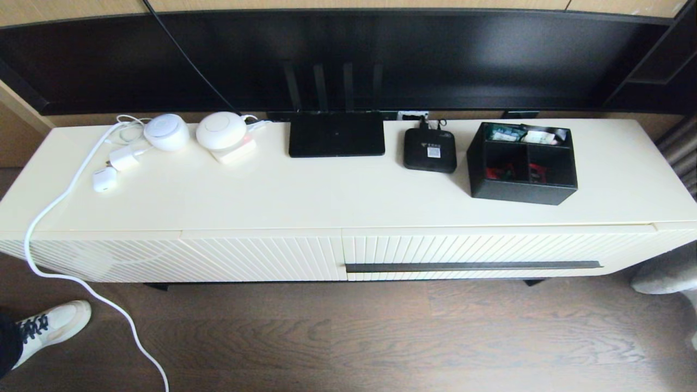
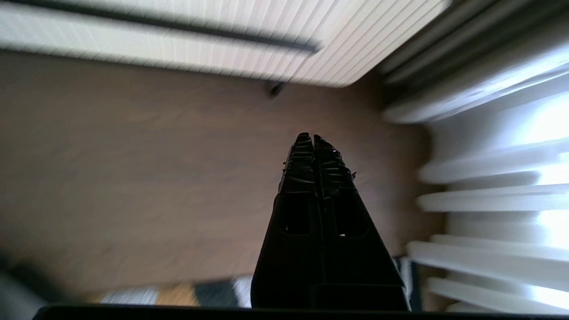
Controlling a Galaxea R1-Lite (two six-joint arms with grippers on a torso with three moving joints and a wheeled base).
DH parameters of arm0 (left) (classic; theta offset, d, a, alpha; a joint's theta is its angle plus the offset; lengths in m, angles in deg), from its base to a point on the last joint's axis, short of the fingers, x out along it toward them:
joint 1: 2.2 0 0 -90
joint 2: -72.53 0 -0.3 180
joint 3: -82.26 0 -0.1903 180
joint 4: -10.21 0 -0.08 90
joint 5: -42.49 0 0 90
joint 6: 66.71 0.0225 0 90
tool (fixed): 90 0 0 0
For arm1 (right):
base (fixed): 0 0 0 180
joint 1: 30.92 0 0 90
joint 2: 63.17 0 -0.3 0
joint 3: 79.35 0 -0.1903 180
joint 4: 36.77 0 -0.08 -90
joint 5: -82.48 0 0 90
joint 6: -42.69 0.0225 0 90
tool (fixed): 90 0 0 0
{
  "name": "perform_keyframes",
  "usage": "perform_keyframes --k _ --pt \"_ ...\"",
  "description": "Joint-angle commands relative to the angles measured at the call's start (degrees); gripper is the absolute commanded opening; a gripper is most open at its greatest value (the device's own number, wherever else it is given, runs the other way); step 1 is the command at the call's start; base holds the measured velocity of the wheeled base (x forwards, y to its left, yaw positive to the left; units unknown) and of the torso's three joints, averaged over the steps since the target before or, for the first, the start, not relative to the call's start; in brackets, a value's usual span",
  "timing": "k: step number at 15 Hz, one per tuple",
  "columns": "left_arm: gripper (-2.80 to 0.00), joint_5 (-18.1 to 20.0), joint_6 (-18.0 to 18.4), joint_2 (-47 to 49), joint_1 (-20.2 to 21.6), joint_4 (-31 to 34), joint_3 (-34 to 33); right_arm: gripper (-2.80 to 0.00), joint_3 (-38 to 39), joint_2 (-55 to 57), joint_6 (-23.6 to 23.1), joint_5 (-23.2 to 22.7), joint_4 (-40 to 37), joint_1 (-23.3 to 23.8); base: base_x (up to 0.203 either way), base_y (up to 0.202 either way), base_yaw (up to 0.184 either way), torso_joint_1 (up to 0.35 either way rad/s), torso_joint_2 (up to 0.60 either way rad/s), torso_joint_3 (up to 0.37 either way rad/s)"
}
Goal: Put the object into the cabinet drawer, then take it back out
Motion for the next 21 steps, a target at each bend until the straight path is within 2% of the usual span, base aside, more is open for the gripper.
perform_keyframes --k 1,2,4,6,9,21 --pt "-2.8 0.0 -0.01 0.0 0.0 0.0 -0.02 -2.8 0.75 -8.07 0.79 -7.58 -6.99 0.54 0.0 0.0 0.0 0.0 0.0 0.0" --pt "-2.8 0.0 -0.01 0.0 0.0 0.0 0.04 -2.8 1.3 -8.06 2.06 -9.76 -6.26 0.58 0.0 0.0 0.0 0.0 0.0 0.0" --pt "-2.8 0.0 -0.01 0.0 0.0 0.0 -0.02 -2.8 1.36 -8.06 7.95 -10.95 -5.72 0.57 0.0 0.0 0.0 0.0 0.0 0.0" --pt "-2.8 0.0 -0.01 0.0 0.0 -0.01 -0.02 -2.8 2.67 -8.14 7.93 -14.88 -1.38 0.61 0.0 0.0 0.0 0.0 0.0 0.0" --pt "-2.8 0.0 -0.01 0.0 0.0 0.0 -0.02 -2.8 11.25 -8.15 7.03 -16.38 10.4 0.63 0.0 0.0 0.0 0.0 0.0 0.0" --pt "-2.8 0.0 0.08 0.0 0.0 0.0 -0.02 -2.8 11.03 -8.15 8.46 -16.5 10.06 0.65 0.0 0.0 0.0 0.0 0.0 0.0"
